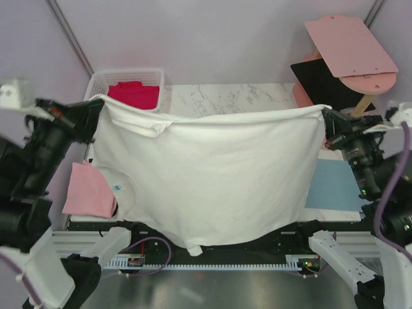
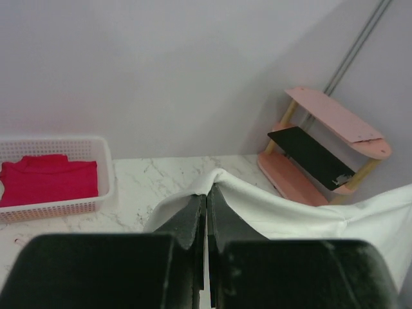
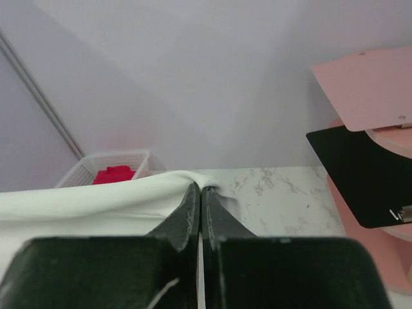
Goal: Fold and stack the t-shirts
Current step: Flatten out the tshirt
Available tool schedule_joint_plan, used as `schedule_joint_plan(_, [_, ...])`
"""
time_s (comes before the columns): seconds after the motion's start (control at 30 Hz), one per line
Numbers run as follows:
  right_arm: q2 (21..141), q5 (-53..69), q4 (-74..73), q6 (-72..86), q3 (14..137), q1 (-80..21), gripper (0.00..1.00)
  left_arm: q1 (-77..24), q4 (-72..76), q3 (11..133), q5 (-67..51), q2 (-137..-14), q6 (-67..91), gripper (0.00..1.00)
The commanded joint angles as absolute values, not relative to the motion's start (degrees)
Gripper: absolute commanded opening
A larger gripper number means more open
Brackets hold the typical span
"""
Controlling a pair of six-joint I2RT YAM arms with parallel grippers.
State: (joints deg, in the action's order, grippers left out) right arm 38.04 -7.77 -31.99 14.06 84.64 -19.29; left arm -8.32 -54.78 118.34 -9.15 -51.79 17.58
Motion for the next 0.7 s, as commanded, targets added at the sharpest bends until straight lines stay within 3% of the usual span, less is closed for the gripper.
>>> schedule_joint_plan(0.0, [44.72, -14.05, -31.12, 13.71, 77.8, -19.16, 0.0, -8.09, -55.72, 116.72, -8.0, -65.72, 13.8, 0.02])
schedule_joint_plan(0.33, [60.72, -16.61, -14.52, 18.8, 57.24, -19.34, 0.0, -8.09, -45.36, 97.76, -7.83, -89.1, 16.43, 0.02])
schedule_joint_plan(0.5, [78.28, -17.67, -7.57, 20.83, 58.35, -17.85, 0.0, -8.17, -42.37, 97.38, -7.74, -100.18, 19.16, 0.02])
schedule_joint_plan(0.67, [91.12, -15.21, -5.1, 21.27, 66.26, -15.21, 0.0, -8.17, -42.45, 105.1, -5.8, -108.18, 18.64, 0.02])
